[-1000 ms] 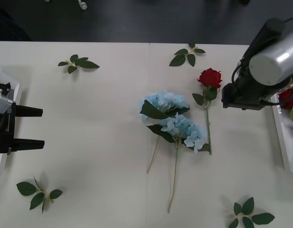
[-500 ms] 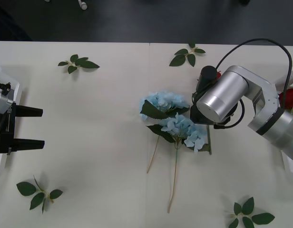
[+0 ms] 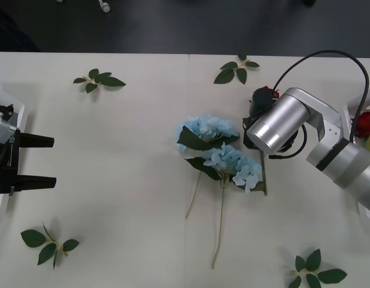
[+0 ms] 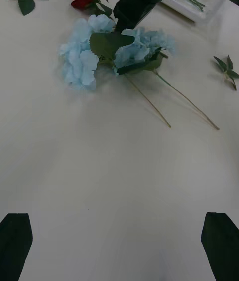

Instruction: Put the red flowers into the right box and the blue flowers into the left box

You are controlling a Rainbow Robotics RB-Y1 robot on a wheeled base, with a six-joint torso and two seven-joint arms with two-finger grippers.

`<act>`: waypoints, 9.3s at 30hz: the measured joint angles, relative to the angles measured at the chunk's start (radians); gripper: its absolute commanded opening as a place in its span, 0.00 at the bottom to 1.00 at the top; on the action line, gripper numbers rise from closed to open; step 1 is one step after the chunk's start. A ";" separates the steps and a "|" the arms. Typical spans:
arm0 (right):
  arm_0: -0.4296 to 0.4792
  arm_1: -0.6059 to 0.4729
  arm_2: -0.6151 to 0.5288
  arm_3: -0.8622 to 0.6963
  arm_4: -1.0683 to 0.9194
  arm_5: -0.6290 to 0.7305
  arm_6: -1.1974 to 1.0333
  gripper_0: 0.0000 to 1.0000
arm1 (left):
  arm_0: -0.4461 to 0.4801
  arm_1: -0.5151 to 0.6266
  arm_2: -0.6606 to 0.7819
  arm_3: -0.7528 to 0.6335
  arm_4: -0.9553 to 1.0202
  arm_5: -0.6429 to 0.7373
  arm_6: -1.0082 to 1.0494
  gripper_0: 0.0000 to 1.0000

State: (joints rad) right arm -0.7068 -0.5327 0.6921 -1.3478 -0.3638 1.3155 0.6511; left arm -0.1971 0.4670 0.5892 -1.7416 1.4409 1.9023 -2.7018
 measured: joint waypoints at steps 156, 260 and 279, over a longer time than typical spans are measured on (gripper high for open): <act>0.171 -0.792 -0.276 0.310 -0.889 -0.262 1.305 1.00 | 0.000 0.000 0.000 0.000 0.000 0.000 0.000 1.00; 0.267 -0.087 0.294 -0.558 0.060 0.012 -0.503 1.00 | -0.001 0.000 0.000 0.000 0.000 0.000 0.000 1.00; 0.267 -0.065 0.301 -0.492 0.092 -0.043 -0.503 0.94 | -0.001 0.000 0.000 0.000 0.000 0.000 0.000 1.00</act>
State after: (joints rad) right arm -0.4393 -0.5978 0.9926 -1.8402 -0.2714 1.2729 0.1482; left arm -0.1977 0.4670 0.5888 -1.7415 1.4409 1.9023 -2.7018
